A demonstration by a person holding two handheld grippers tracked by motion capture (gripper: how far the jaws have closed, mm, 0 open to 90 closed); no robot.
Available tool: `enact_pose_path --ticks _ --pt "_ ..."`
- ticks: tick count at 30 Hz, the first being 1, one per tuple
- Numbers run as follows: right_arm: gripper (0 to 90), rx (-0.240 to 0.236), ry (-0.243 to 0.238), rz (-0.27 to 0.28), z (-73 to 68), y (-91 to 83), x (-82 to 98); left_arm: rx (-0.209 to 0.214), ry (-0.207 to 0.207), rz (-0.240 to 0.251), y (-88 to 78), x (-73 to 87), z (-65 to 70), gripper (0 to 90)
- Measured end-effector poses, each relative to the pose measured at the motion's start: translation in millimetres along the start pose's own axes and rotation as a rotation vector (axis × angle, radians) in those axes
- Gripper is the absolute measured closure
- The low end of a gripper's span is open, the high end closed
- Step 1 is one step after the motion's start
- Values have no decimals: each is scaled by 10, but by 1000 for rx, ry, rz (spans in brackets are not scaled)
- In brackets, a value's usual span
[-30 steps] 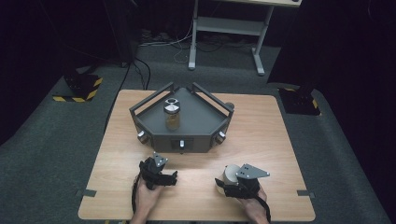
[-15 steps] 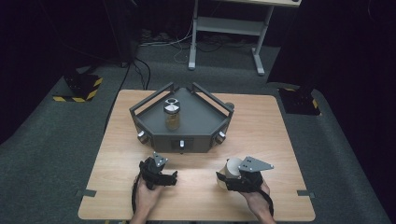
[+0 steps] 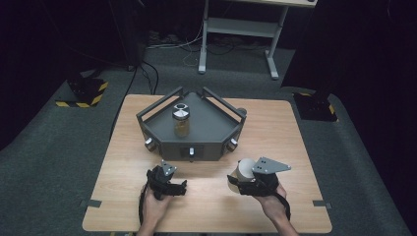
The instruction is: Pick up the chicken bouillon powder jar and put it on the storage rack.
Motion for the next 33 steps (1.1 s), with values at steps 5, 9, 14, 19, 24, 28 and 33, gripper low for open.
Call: enact_pose_path --ticks 5,9,14,19,24,28,33 --pt "329 -4 -4 9 39 -10 -111 0 0 0 0 0 0 4" --pt "330 -7 -4 16 72 -20 -210 0 0 0 0 0 0 4" --pt "330 -9 -10 21 114 -18 -325 0 0 0 0 0 0 4" --pt "331 -3 -16 27 150 11 -441 0 0 0 0 0 0 4" --pt "331 -6 -12 33 187 58 -544 0 0 0 0 0 0 4" --pt "332 -12 -12 36 213 85 -633 0 0 0 0 0 0 4" --pt "332 -9 -22 36 227 114 -753 0 0 0 0 0 0 4"
Point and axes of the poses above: each handheld gripper's, and its own axes: y roughly forward along the jaws, x roughly out of its underside, z roughly to its right, the point moved 1 cm from there along y, roughly forward along the jaws, and after that the axes turned 1 degree about -z, right-handed, at the moved point
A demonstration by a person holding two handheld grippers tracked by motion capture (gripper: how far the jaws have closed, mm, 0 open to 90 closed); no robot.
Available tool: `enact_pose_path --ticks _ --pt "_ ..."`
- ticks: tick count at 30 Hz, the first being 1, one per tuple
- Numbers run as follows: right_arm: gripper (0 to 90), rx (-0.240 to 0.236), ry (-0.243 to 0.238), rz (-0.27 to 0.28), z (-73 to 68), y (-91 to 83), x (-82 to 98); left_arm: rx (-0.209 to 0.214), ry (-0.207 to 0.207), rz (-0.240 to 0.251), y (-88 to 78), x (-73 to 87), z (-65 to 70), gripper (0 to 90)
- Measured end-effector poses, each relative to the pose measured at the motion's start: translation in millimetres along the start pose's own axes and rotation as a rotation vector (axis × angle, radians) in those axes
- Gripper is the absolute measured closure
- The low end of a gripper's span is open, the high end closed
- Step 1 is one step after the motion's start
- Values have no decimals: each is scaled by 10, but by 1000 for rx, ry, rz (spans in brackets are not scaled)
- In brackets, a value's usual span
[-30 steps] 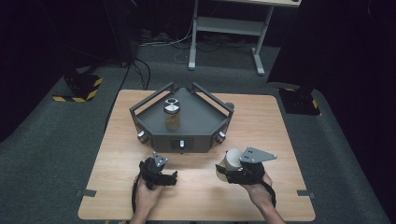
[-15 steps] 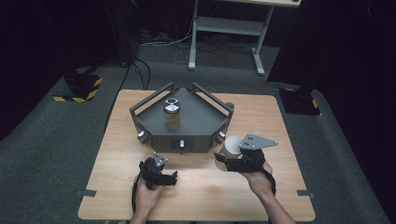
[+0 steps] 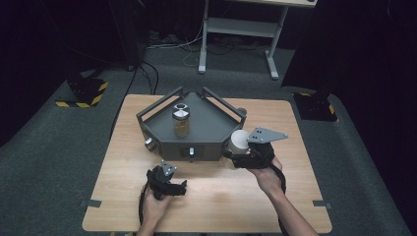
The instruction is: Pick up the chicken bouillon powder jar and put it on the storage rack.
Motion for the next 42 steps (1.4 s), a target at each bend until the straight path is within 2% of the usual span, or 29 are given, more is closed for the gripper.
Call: enact_pose_path --ticks 5,18,31,42 --pt "333 -1 -9 1 23 52 -119 0 0 0 0 0 0 4" --pt "334 -9 18 -4 129 246 -309 0 0 0 0 0 0 4" --pt "335 37 45 -22 255 535 -524 0 2 -1 0 -1 -2 4" --pt "336 84 52 -53 299 826 -629 1 -1 0 0 1 -2 5"
Point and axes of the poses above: each handheld gripper's, and its own axes: y roughly forward along the jaws, x roughly out of its underside, z roughly to its right, the point moved 1 cm from there along y, roughly forward along the jaws, and after that the axes turned 1 degree about -z, right-handed, at the moved point
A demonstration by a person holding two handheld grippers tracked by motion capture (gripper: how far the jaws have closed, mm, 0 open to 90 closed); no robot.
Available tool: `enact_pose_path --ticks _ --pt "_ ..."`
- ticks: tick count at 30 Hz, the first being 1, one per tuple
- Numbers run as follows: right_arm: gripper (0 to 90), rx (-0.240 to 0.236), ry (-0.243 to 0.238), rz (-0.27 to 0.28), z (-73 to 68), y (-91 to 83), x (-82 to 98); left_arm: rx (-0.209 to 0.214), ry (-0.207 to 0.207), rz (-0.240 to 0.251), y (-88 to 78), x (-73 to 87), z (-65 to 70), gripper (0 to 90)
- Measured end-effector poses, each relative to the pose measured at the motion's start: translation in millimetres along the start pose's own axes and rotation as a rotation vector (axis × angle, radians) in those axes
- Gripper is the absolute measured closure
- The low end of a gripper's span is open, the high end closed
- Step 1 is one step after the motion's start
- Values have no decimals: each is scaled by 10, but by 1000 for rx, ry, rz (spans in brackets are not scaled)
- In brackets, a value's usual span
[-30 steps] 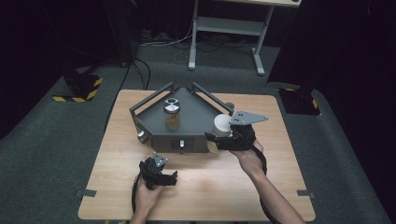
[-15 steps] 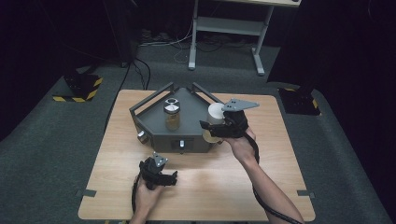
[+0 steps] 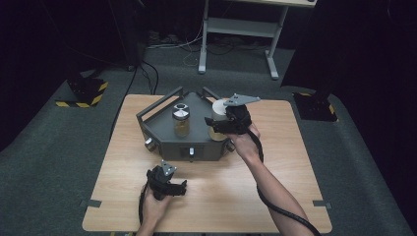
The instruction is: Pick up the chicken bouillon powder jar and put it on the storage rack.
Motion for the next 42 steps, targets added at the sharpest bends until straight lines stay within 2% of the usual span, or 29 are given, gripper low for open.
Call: enact_pose_path --ticks 6,16,26,30,35,42 --pt "337 37 14 -20 -14 172 -10 0 0 0 0 0 0 5" --pt "337 56 37 -34 17 373 4 0 -2 1 0 2 0 6" --pt "337 67 43 -48 29 461 10 0 -2 1 0 2 0 6" --pt "337 61 55 -30 54 464 52 0 -2 2 0 3 1 6" --pt "335 60 51 -36 55 479 34 -1 -3 1 1 2 3 6" --pt "330 63 70 -30 47 483 58 -1 -2 1 1 2 3 5"
Point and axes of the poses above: each handheld gripper's, and its own axes: y roughly forward along the jaws, x roughly out of its underside, z roughly to its right, the point moved 1 cm from there along y, roughly forward along the jaws, and after that the axes turned 1 degree about -z, right-handed, at the moved point
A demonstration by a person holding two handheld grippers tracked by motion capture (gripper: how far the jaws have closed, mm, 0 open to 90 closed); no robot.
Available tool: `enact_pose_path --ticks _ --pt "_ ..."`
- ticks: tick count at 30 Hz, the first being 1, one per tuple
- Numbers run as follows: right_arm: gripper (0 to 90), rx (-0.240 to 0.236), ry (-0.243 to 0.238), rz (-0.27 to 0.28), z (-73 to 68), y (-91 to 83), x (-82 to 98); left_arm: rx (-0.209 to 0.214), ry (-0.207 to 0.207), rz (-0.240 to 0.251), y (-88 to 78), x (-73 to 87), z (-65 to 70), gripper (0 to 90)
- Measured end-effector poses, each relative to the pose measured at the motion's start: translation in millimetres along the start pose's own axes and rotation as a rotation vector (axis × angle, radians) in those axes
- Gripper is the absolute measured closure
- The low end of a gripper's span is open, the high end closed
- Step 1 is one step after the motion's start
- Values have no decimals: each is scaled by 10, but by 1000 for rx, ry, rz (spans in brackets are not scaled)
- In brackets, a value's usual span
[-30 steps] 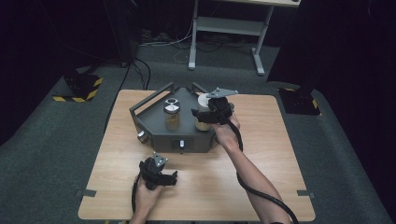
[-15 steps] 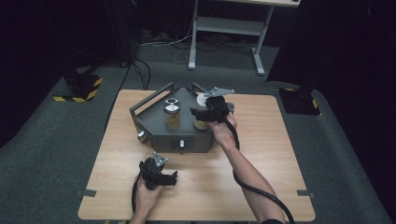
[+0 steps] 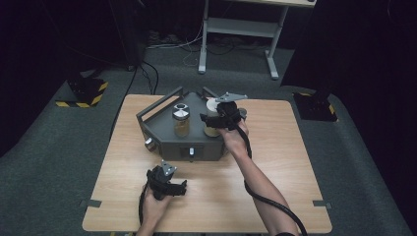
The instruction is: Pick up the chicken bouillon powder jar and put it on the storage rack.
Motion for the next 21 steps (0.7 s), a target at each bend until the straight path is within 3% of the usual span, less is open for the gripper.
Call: enact_pose_path --ticks 16,21 --pt "313 9 -4 -12 -19 40 14 -1 3 -2 -1 -4 -1 5" --pt "178 23 -18 -17 -59 59 33 -1 1 -1 0 -2 0 5"
Point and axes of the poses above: each handheld gripper's, and its own axes: y roughly forward along the jaws, x roughly out of its underside, z roughly to its right, the point moved 1 cm from there along y, roughly forward along the jaws, and after that the axes turned 1 degree about -z, right-handed, at the moved point
